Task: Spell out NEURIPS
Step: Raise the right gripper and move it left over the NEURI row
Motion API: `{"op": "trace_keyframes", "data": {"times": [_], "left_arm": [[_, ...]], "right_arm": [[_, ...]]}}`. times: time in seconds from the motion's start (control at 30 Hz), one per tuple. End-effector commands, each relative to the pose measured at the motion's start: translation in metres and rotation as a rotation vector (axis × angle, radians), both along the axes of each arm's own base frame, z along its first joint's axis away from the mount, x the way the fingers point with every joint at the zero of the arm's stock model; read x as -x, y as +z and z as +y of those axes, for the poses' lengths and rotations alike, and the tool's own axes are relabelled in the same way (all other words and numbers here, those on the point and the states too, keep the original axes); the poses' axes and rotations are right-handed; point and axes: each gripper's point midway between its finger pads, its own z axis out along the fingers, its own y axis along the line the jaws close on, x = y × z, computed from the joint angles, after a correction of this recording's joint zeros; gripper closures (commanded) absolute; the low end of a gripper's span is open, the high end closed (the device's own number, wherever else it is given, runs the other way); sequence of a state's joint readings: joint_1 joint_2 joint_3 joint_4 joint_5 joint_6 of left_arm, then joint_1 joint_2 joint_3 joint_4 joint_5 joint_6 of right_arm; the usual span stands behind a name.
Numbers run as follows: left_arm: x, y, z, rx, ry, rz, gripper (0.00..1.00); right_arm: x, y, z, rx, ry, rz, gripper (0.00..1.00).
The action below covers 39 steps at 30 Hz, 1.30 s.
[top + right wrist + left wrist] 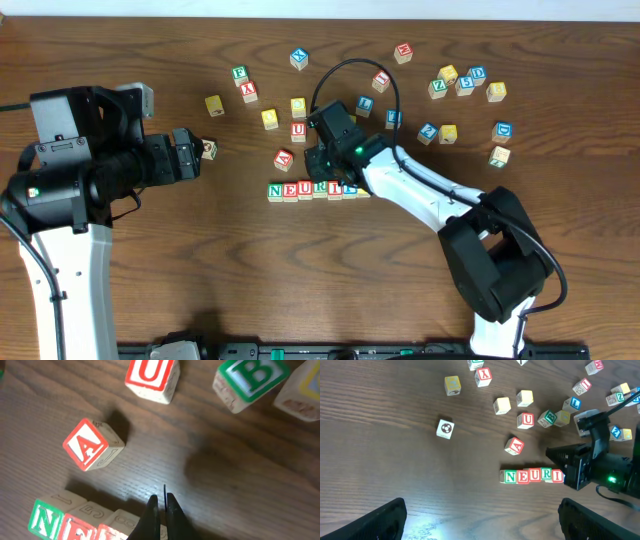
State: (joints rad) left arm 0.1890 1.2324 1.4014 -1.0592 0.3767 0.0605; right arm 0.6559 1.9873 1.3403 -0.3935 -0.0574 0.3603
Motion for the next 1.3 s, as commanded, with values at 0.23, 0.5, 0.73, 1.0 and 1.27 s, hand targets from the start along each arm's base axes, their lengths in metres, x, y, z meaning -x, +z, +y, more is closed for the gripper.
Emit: {"op": "trace_keyframes", "data": {"times": [0.23,0.5,0.73,1.0,1.27], "left_arm": [[0.0,0.007,0.0,-0.004,-0.008,-0.021,0.05],[0.0,0.007,0.0,-0.004,-0.008,-0.021,0.05],[0.0,0.007,0.0,-0.004,-0.008,-0.021,0.05],[0.0,0.007,0.0,-0.004,-0.008,-0.021,0.05],[0.0,0.007,0.0,-0.004,-0.008,-0.021,0.05]], "right_arm": [[0.021,-0.012,0.009,0.022,-0.015,0.056,0.99],[0.019,-0.014,-0.002,0.058,-0.067,0.055,0.99],[0.018,-0.016,-0.007,0.078,-0.099,0.052,0.99],[0.023,-0.018,-0.011,0.096,-0.102,0.075,0.99],[0.023,-0.019,-0.011,0.096,-0.101,0.076,0.99]]}}
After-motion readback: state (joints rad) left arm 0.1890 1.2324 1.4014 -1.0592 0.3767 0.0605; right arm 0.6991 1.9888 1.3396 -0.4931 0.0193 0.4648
